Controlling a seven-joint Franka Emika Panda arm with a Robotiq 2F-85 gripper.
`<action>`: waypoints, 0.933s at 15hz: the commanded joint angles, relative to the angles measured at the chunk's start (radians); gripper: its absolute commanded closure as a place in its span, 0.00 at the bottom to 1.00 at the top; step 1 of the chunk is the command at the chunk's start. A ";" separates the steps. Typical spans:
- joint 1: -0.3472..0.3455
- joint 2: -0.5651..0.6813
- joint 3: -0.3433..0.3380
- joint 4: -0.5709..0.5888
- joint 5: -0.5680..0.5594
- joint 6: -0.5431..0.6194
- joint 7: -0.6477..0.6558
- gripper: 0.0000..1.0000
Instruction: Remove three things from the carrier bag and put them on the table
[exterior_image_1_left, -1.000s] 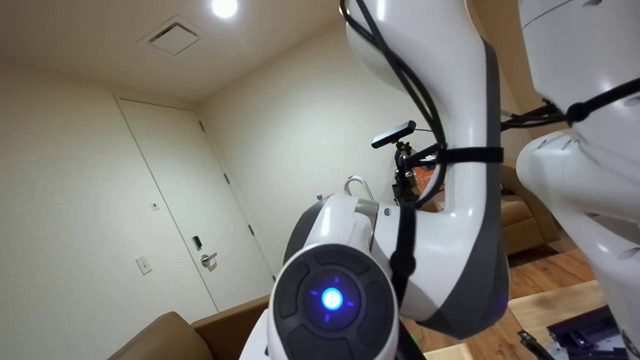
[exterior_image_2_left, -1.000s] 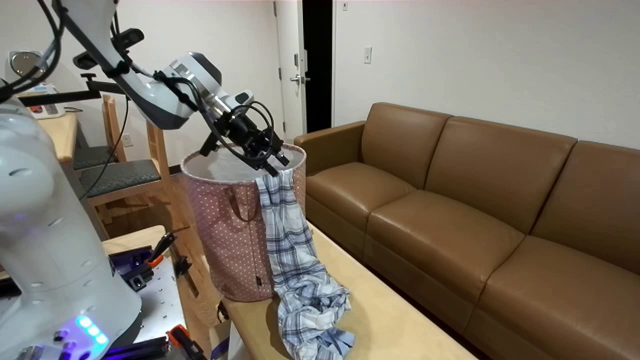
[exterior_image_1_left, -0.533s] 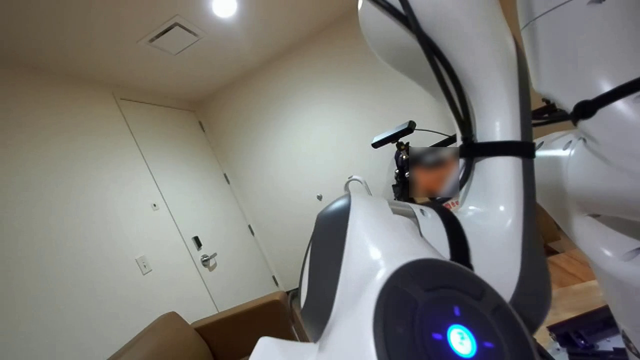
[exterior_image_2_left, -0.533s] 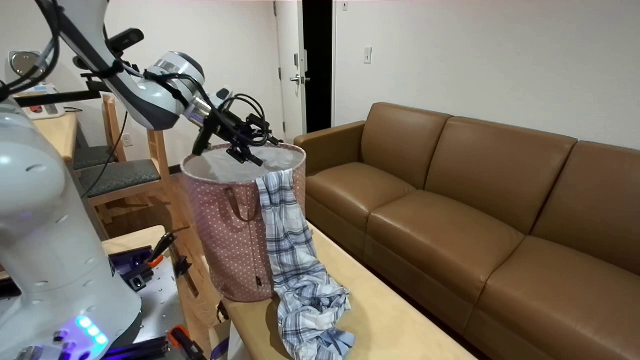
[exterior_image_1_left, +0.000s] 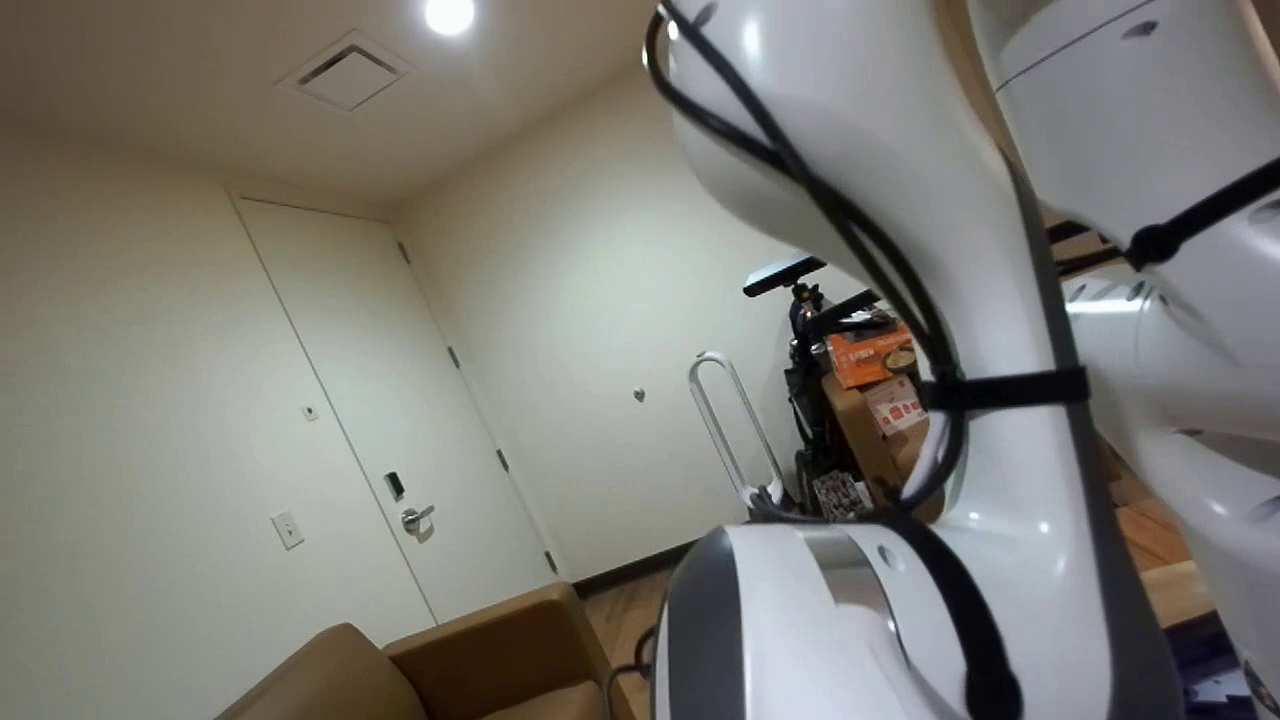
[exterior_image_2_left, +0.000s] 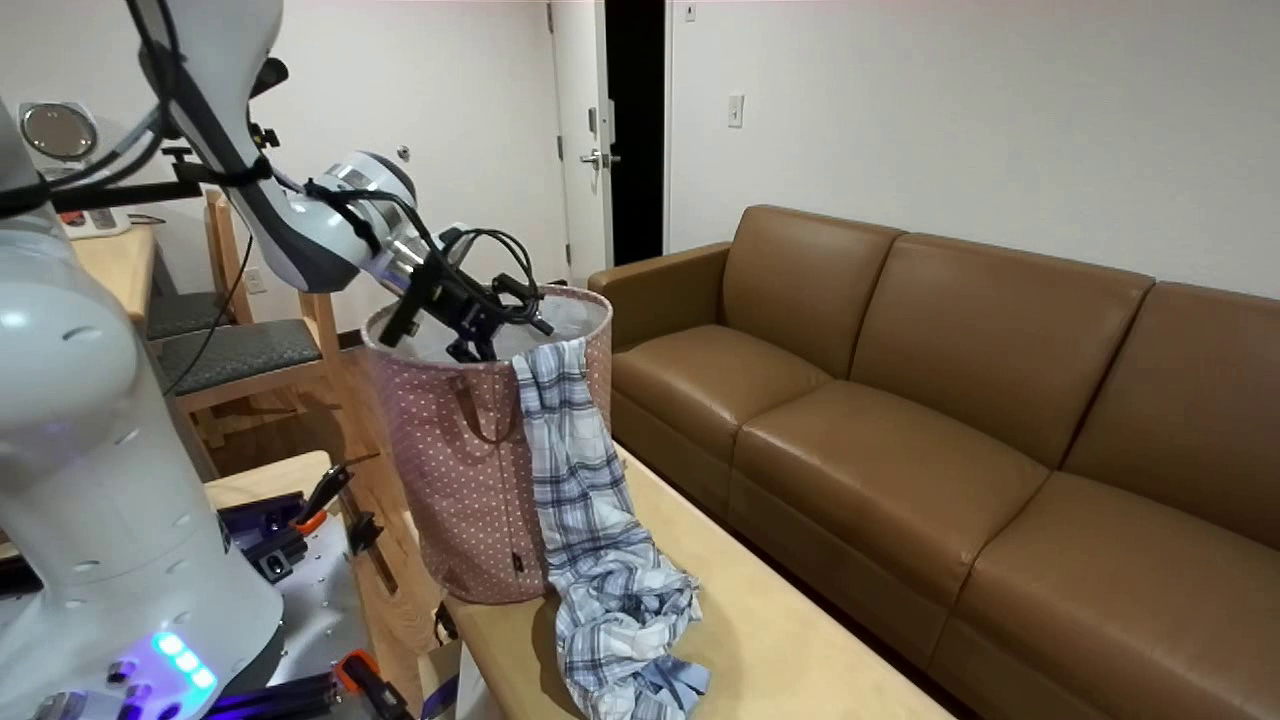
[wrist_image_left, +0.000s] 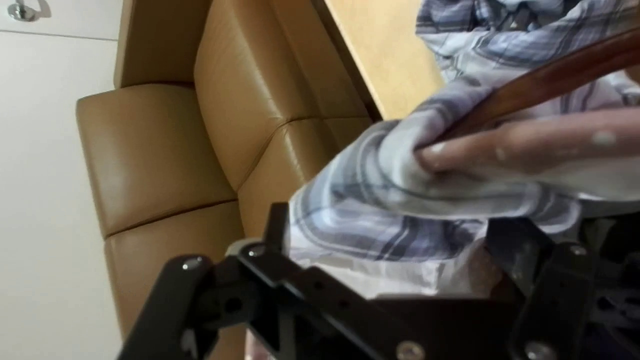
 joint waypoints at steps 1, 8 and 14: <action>0.008 0.161 -0.006 0.072 -0.015 -0.032 -0.124 0.00; 0.022 0.296 -0.011 0.168 -0.010 -0.110 -0.362 0.33; 0.025 0.310 -0.019 0.186 -0.018 -0.177 -0.399 0.74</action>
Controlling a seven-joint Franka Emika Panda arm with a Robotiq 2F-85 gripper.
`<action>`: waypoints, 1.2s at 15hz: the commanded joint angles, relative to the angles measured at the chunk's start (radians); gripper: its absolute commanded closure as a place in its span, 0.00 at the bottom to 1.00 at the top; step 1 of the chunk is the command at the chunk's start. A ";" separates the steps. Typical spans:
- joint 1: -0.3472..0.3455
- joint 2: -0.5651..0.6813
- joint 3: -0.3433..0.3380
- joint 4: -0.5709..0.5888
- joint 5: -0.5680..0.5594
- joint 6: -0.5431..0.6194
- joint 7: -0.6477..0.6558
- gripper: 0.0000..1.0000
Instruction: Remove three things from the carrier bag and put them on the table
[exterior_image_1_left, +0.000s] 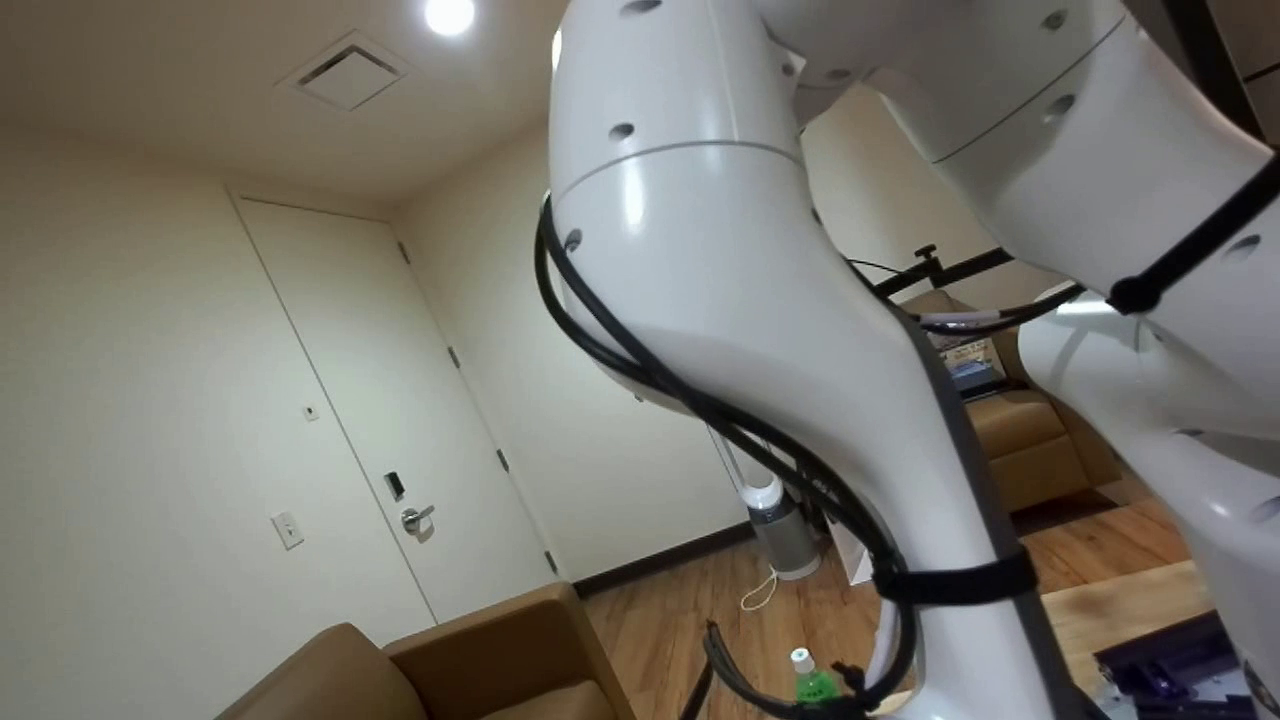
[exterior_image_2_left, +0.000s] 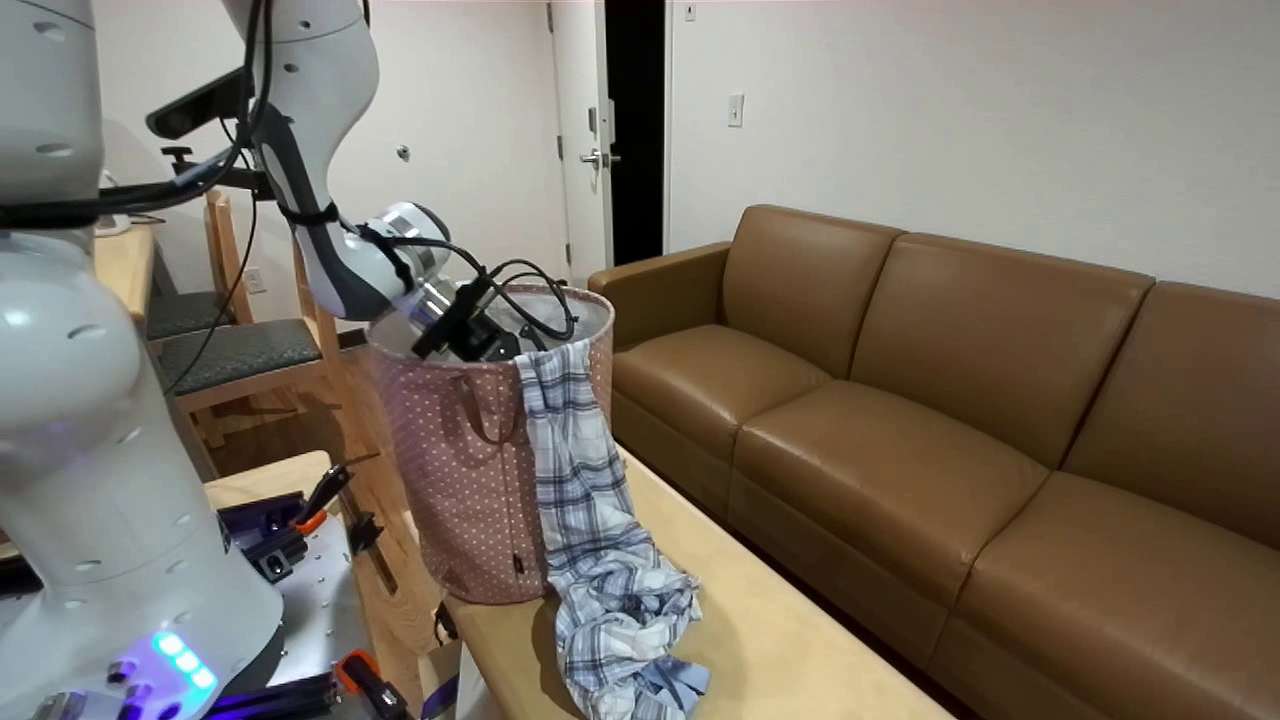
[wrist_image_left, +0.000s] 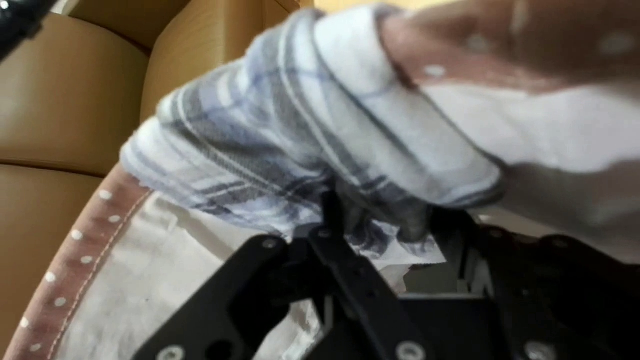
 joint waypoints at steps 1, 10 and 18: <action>0.007 0.009 -0.011 0.012 -0.020 -0.045 -0.032 0.80; -0.007 -0.050 -0.029 -0.027 -0.016 -0.055 0.036 0.99; -0.027 -0.308 -0.040 -0.190 0.026 -0.033 0.368 0.99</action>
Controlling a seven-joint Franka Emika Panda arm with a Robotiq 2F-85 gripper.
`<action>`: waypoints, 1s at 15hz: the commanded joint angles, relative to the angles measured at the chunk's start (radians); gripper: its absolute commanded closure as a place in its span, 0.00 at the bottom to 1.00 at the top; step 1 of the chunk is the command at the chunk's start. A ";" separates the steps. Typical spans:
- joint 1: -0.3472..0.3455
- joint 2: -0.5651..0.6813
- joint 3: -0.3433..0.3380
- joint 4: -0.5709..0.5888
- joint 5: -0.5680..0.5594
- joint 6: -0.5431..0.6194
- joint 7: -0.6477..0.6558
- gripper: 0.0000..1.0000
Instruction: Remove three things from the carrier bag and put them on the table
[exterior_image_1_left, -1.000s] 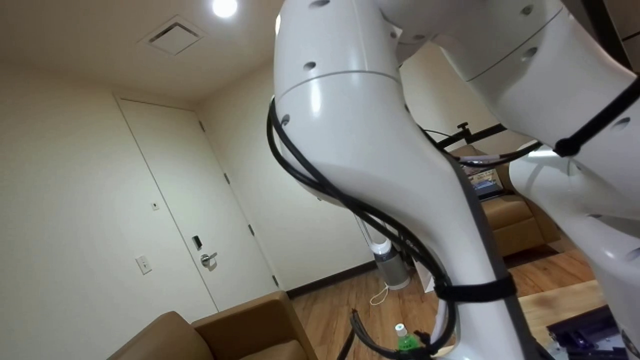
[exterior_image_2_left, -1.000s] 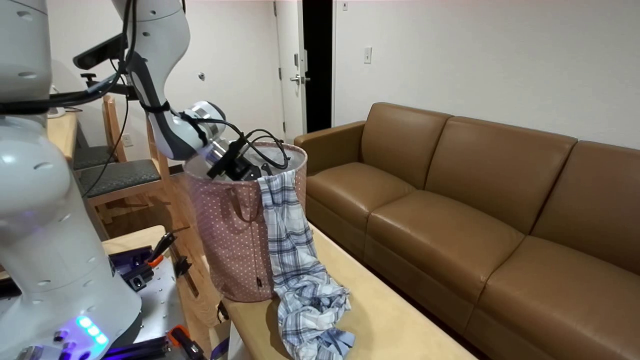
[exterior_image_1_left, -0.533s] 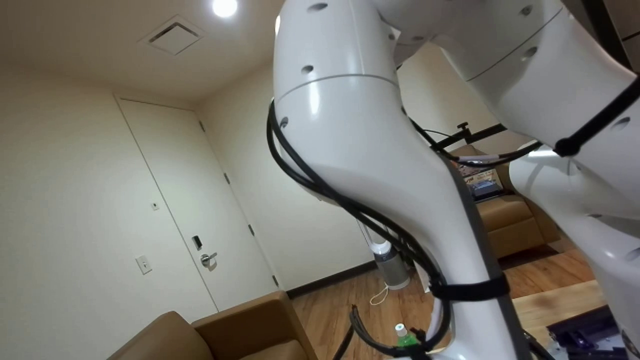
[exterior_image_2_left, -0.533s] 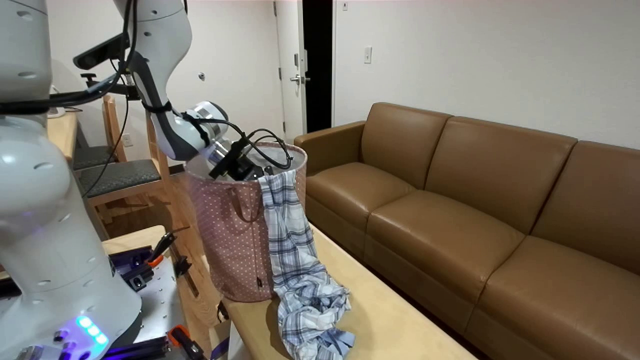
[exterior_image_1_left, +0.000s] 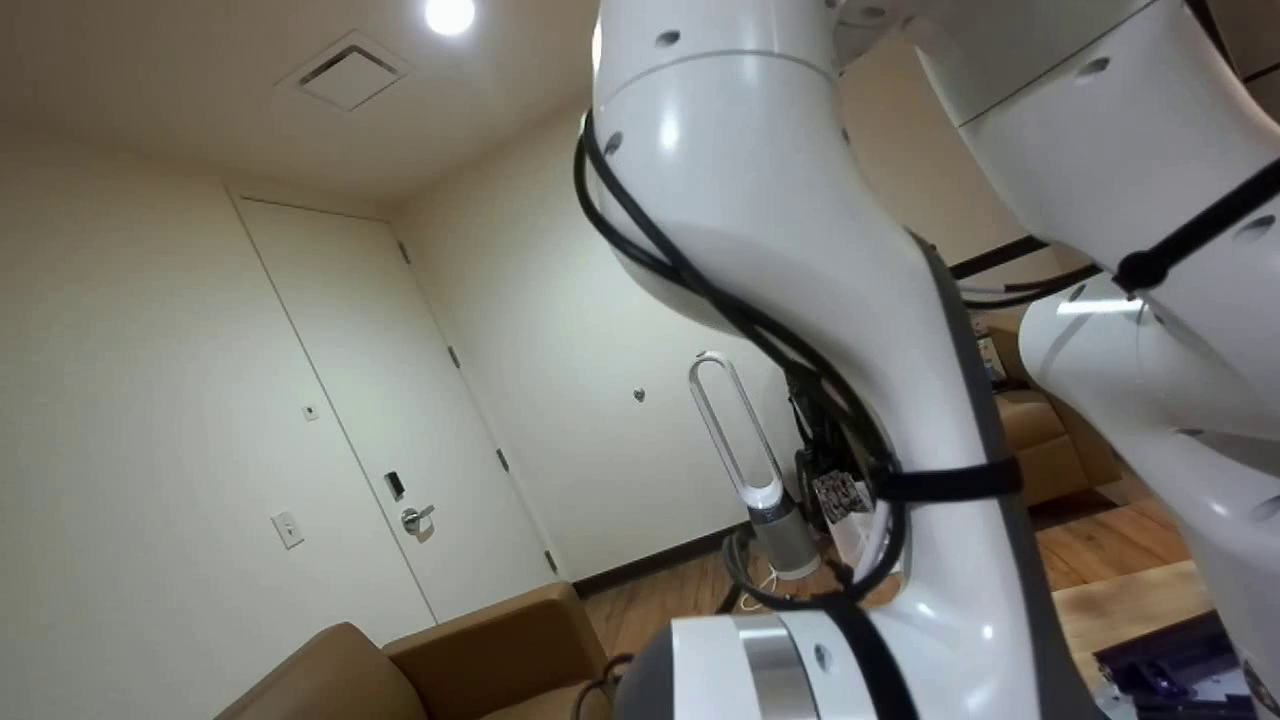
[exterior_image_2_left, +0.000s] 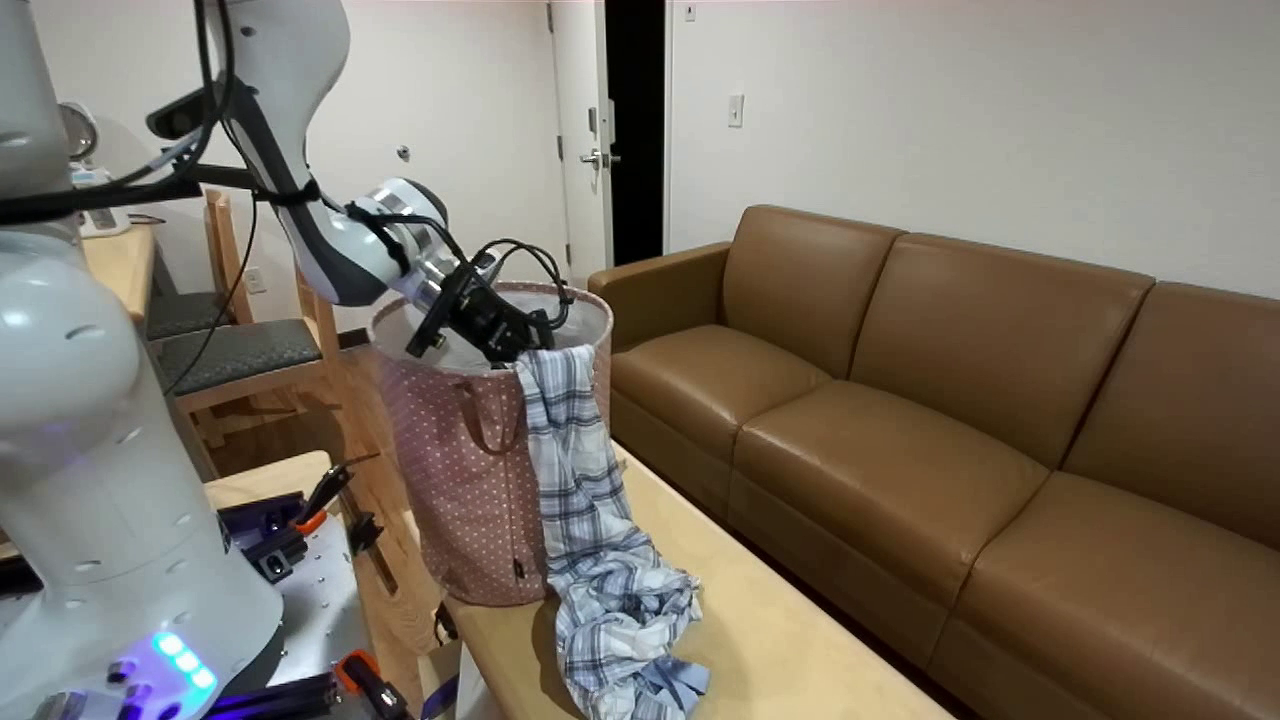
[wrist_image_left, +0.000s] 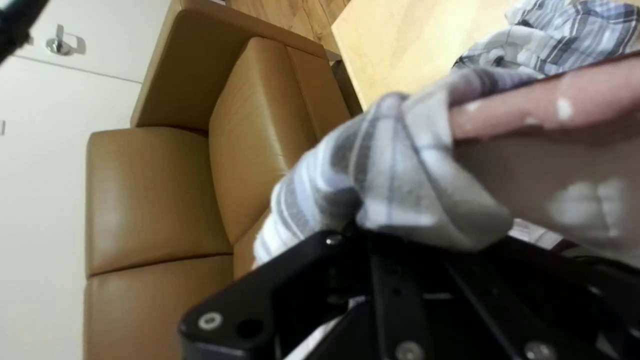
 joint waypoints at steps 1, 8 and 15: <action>-0.022 -0.213 -0.001 -0.148 0.026 0.011 0.125 0.99; -0.020 -0.424 -0.030 -0.236 0.026 0.026 0.356 0.99; -0.046 -0.531 -0.105 -0.230 -0.003 0.077 0.424 0.99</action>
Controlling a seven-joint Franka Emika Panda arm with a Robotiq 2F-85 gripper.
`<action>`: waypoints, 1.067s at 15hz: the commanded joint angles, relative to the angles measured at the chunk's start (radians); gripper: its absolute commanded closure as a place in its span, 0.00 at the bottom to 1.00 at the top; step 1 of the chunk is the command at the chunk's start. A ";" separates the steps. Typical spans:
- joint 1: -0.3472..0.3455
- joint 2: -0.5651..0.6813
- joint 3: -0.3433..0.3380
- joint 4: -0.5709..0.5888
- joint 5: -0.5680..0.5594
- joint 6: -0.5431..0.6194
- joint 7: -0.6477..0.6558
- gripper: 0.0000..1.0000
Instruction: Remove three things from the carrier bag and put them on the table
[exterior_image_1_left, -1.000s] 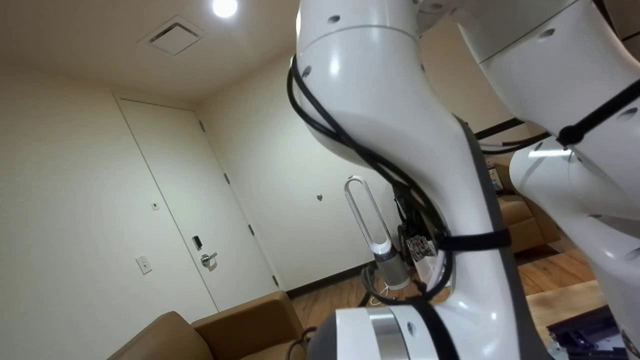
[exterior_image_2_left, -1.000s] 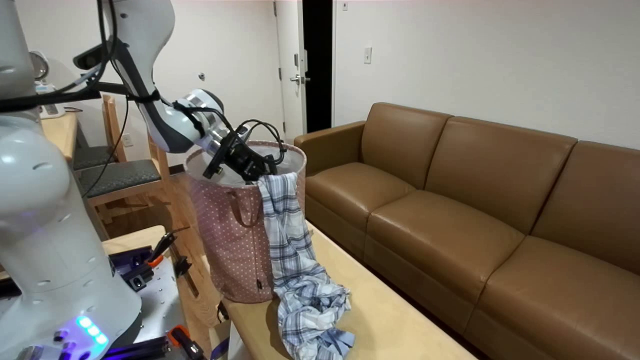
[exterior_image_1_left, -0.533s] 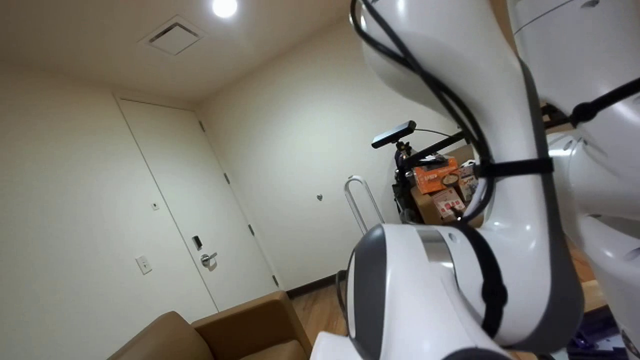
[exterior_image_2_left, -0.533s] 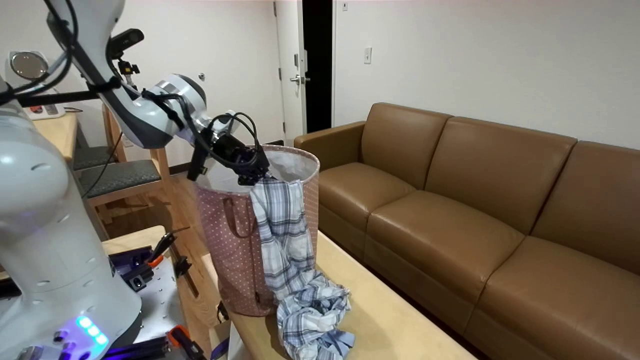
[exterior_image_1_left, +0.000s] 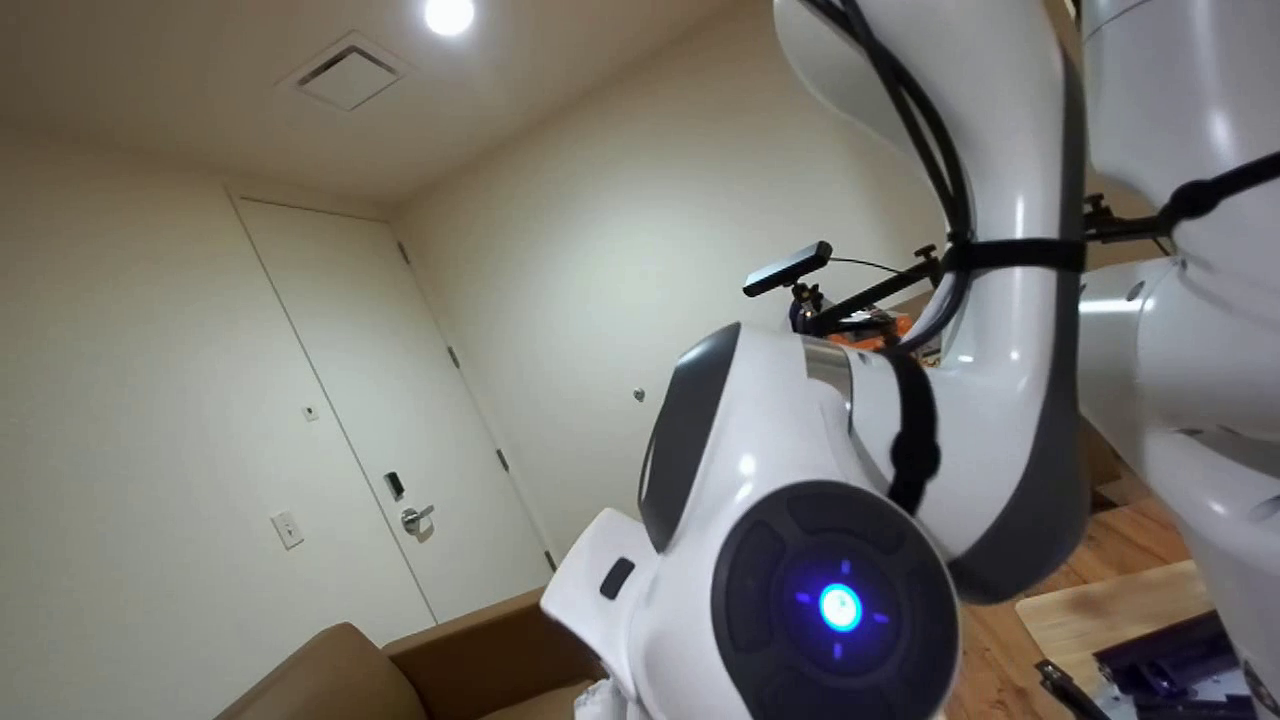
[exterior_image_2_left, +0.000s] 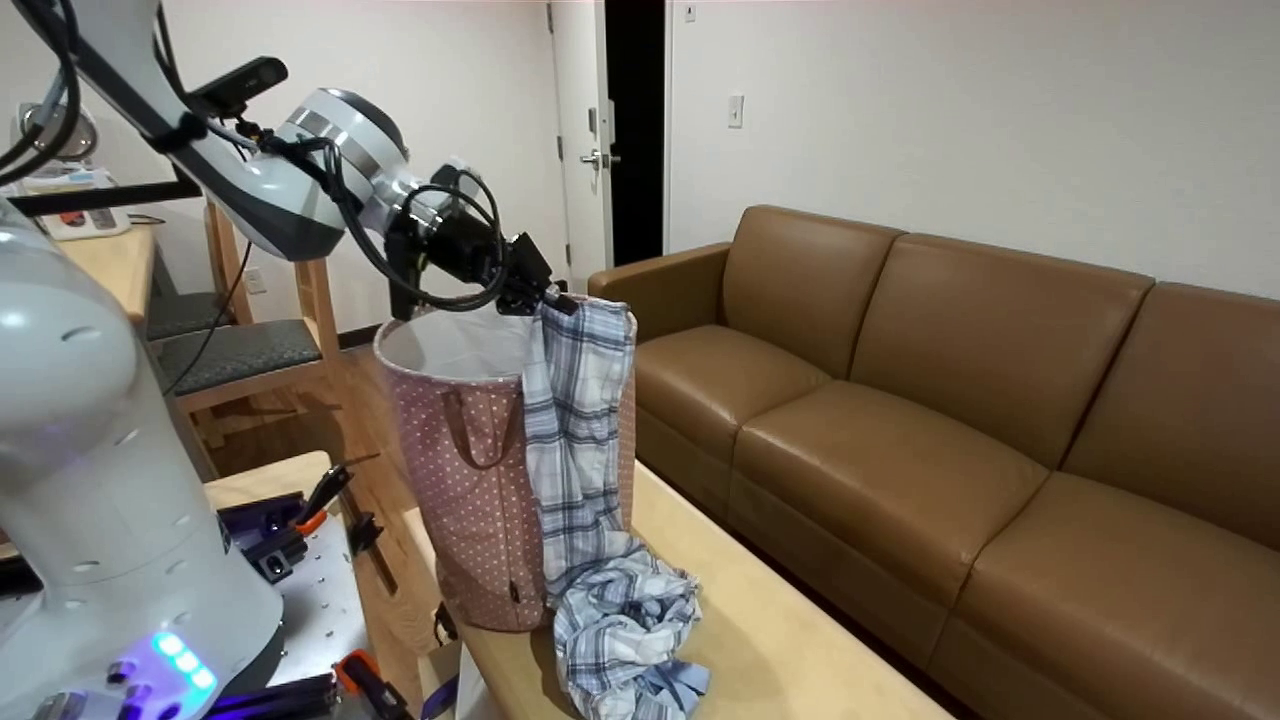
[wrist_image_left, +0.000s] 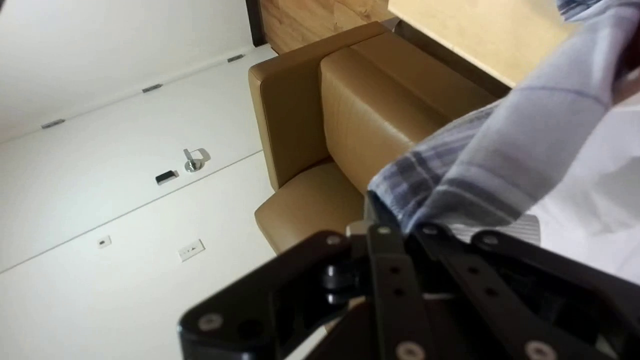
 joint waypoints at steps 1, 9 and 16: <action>-0.045 -0.037 -0.044 -0.004 -0.024 0.040 0.065 0.99; -0.295 0.104 -0.332 -0.008 -0.111 0.357 0.072 0.99; -0.350 0.382 -0.416 0.051 -0.157 0.650 0.084 0.46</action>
